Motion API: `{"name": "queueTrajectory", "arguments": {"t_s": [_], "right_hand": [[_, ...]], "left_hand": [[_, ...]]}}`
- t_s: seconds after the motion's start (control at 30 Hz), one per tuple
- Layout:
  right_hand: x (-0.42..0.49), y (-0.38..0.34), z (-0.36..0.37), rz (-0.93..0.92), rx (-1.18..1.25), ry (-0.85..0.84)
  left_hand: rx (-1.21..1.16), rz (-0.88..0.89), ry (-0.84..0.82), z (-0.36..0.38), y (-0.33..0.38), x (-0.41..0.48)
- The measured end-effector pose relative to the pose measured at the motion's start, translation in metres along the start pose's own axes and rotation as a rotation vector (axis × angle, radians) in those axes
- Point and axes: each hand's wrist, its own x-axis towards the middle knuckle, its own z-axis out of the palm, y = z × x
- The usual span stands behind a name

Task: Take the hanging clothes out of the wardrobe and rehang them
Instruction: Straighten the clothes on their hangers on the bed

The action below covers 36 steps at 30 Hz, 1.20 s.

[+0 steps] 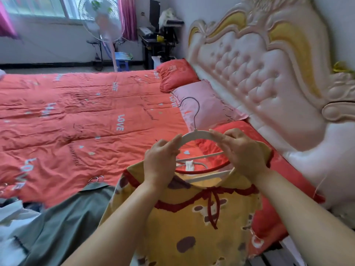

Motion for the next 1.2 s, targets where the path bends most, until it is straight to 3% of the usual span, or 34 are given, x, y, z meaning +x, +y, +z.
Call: {"name": "queueTrajectory", "arguments": {"t_s": [0.3, 0.63, 0.83, 1.0, 1.1, 1.2], "right_hand": [[0.030, 0.055, 0.104, 0.041, 0.096, -0.135], [0.049, 0.145, 0.276, 0.121, 0.299, -0.345], [0.028, 0.172, 0.368, 0.132, 0.324, -0.437], [0.002, 0.183, 0.437, 0.303, 0.279, -0.700], [-0.021, 0.177, 0.458, 0.281, 0.262, -0.759], [-0.038, 0.166, 0.454, 0.277, 0.269, -0.811]], "left_hand": [[0.115, -0.157, -0.050, 0.057, -0.068, 0.044], [0.375, -0.344, -0.129, 0.160, -0.171, 0.096], [0.442, -0.414, -0.247, 0.217, -0.234, 0.091], [0.558, -0.422, -0.341, 0.244, -0.268, 0.070], [0.613, -0.567, -0.511, 0.253, -0.281, 0.054], [0.563, -0.594, -0.501, 0.256, -0.282, 0.040]]}}
